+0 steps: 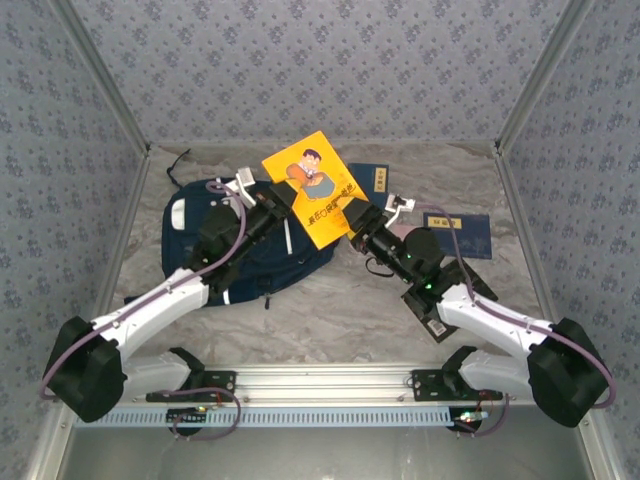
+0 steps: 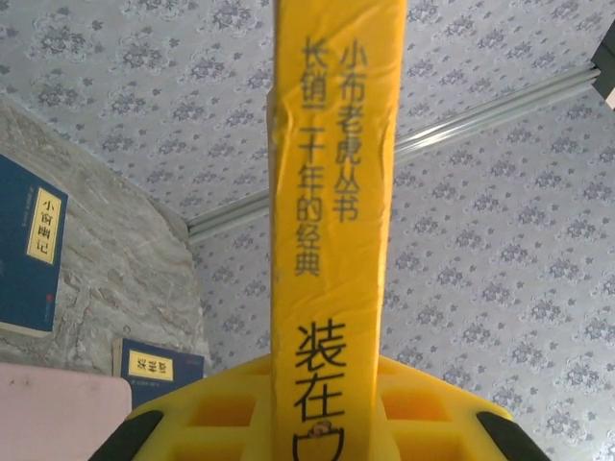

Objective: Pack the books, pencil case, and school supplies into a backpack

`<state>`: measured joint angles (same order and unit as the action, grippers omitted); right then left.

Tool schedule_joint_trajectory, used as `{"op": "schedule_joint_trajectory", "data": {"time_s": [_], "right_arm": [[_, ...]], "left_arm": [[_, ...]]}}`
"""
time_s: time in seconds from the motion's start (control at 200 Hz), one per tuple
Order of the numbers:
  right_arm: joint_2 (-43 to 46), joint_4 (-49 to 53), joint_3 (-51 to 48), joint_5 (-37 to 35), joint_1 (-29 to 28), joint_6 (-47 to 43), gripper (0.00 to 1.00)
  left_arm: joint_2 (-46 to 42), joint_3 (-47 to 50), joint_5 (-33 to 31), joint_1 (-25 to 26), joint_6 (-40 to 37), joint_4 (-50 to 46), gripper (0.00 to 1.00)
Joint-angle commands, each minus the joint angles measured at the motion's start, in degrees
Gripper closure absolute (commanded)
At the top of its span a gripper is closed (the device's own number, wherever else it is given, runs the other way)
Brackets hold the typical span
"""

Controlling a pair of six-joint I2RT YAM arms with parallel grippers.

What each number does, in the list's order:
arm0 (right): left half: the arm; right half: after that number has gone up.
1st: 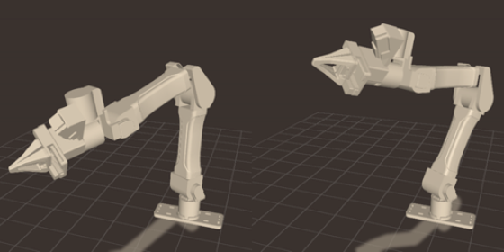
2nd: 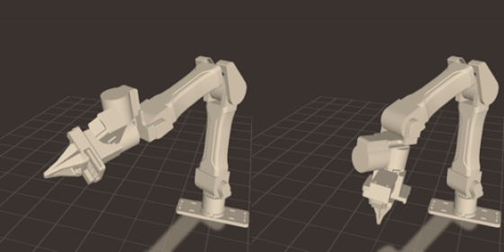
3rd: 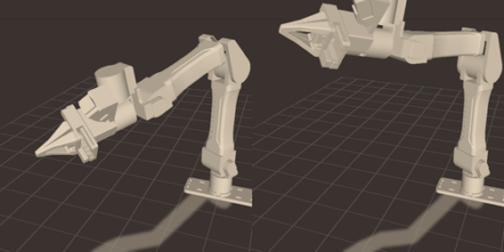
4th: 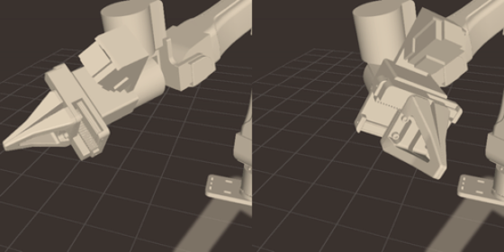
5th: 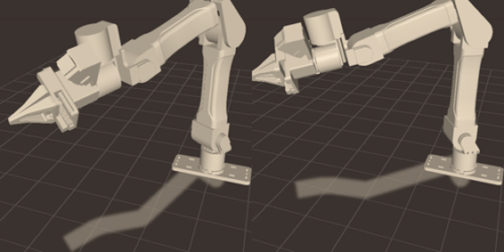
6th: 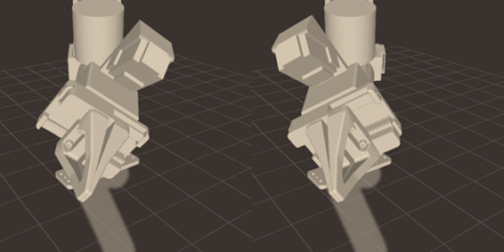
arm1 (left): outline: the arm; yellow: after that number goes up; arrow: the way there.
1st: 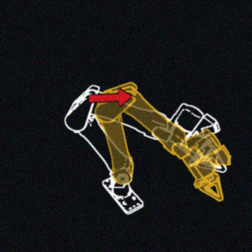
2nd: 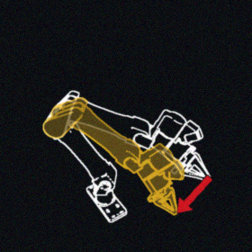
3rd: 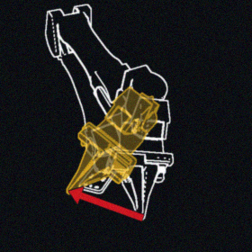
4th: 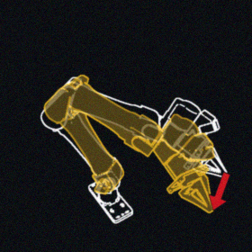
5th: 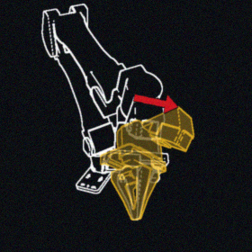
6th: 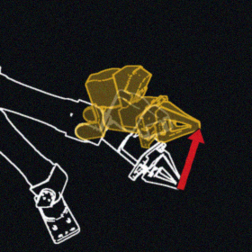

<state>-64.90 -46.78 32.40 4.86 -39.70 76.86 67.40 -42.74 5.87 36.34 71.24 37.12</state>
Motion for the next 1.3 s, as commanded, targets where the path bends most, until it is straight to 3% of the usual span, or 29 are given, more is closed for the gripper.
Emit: {"op": "schedule_joint_trajectory", "data": {"time_s": [0.0,0.14,0.275,0.395,0.45,0.605,0.749,0.919,1.024,1.099,1.184,1.294], "right_arm": [[1.1,-3.4,2.3,-4.8,-0.3,-2.6,0.3],[0.2,-3.4,2.8,-6.0,-0.7,-3.9,0.57],[-0.6,-3.5,3.3,-7.1,-1.2,-5.3,0.73],[-0.5,-0.4,3.8,-7.4,-1.2,-6.1,0.94],[0.1,0.7,3.5,-7.3,-1.0,-6.9,1.0],[0.1,-0.8,2.7,-5.3,-0.3,-7.0,1.0],[-1.1,-3.9,1.7,-3.9,0.0,-6.0,1.0],[-1.0,-3.0,2.0,-2.9,0.5,-5.5,1.0],[-0.8,-1.5,2.4,-2.7,0.8,-5.5,1.0],[-0.5,-0.3,2.6,-2.8,0.9,-5.5,0.8],[0.2,1.0,2.7,-3.6,0.9,-5.5,0.66],[0.3,1.1,2.7,-4.7,0.8,-5.9,0.6]], "left_arm": [[-3.1,0.2,-3.3,-0.1,1.0,3.5,1.0],[-2.8,0.8,-4.8,0.1,2.2,2.9,1.0],[-2.3,1.0,-5.5,0.8,2.7,3.1,1.0],[-2.0,0.9,-5.5,1.1,2.6,2.5,1.0],[-2.3,1.1,-5.4,1.1,2.2,1.4,0.9],[-2.1,1.2,-3.5,1.1,0.9,0.2,0.56],[1.4,0.4,0.7,1.1,2.4,5.5,0.51],[4.5,-0.7,3.1,2.5,3.2,9.3,0.62],[5.3,-1.1,3.6,3.8,2.1,10.5,0.8],[5.3,-0.7,3.1,3.9,2.0,11.3,0.91],[4.9,-0.1,2.1,3.9,1.8,11.8,1.0],[4.7,-0.1,2.0,4.0,1.8,11.5,1.0]]}}
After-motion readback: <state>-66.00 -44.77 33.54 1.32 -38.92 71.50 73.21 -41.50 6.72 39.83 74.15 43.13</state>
